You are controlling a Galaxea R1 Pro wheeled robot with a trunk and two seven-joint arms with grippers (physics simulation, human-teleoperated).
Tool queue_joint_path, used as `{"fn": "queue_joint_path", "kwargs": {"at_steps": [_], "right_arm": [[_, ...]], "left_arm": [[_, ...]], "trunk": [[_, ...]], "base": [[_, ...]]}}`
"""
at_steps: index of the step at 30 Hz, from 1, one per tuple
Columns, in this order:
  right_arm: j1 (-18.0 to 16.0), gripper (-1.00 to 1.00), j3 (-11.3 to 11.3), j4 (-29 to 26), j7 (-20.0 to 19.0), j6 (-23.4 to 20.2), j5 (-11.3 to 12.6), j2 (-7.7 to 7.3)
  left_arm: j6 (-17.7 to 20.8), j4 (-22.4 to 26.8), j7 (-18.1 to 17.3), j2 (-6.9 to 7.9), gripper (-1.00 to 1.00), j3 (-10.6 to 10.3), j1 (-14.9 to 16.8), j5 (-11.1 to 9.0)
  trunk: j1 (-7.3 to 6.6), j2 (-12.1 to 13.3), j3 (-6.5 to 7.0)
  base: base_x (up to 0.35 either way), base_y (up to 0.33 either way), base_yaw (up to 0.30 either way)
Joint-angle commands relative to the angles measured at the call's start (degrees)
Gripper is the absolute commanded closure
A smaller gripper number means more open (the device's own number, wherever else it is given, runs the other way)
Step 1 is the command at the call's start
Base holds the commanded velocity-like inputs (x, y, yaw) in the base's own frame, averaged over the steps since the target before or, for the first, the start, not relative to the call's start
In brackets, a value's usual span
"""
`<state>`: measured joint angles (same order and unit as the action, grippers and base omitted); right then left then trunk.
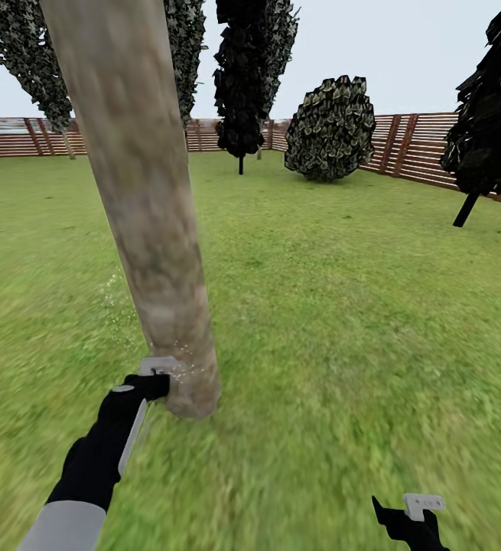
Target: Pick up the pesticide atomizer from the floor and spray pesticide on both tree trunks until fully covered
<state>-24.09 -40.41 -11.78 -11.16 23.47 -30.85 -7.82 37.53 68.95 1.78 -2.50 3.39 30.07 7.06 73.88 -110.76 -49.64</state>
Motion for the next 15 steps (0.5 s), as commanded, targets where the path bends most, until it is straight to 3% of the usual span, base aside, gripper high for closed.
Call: {"fn": "queue_joint_path", "kwargs": {"at_steps": [1,4,7,11,14,15], "right_arm": [[0.0,-1.00,0.0,0.0,0.0,0.0,0.0,0.00],[0.0,-1.00,0.0,0.0,0.0,0.0,0.0,0.00],[0.0,-1.00,0.0,0.0,0.0,0.0,0.0,0.00],[0.0,-1.00,0.0,0.0,0.0,0.0,0.0,0.00],[0.0,-1.00,0.0,0.0,0.0,0.0,0.0,0.00],[0.0,-1.00,0.0,0.0,0.0,0.0,0.0,0.00]], "left_arm": [[1.1,1.2,-0.1,0.86,1.00,0.9,-0.1,-0.8],[3.2,2.6,-0.2,2.99,1.00,1.8,-0.2,-0.9],[3.5,2.8,-0.1,2.82,1.00,0.7,-0.2,-0.9],[3.7,3.2,0.0,2.26,1.00,-5.2,-0.1,-1.0],[3.7,4.5,0.0,2.20,1.00,-5.5,-0.1,-0.8],[3.7,4.8,0.0,2.38,1.00,-4.2,-0.2,-0.9]], "trunk": [[0.00,0.0,0.00],[0.00,0.0,0.00],[0.00,0.0,0.00],[0.00,0.0,0.00],[0.00,0.0,0.00],[0.00,0.0,0.00]], "base": [[0.000,0.000,0.000],[0.000,0.000,0.000],[0.000,0.000,0.000],[0.000,0.000,0.000],[0.000,0.000,0.000],[0.000,0.000,0.000]]}}
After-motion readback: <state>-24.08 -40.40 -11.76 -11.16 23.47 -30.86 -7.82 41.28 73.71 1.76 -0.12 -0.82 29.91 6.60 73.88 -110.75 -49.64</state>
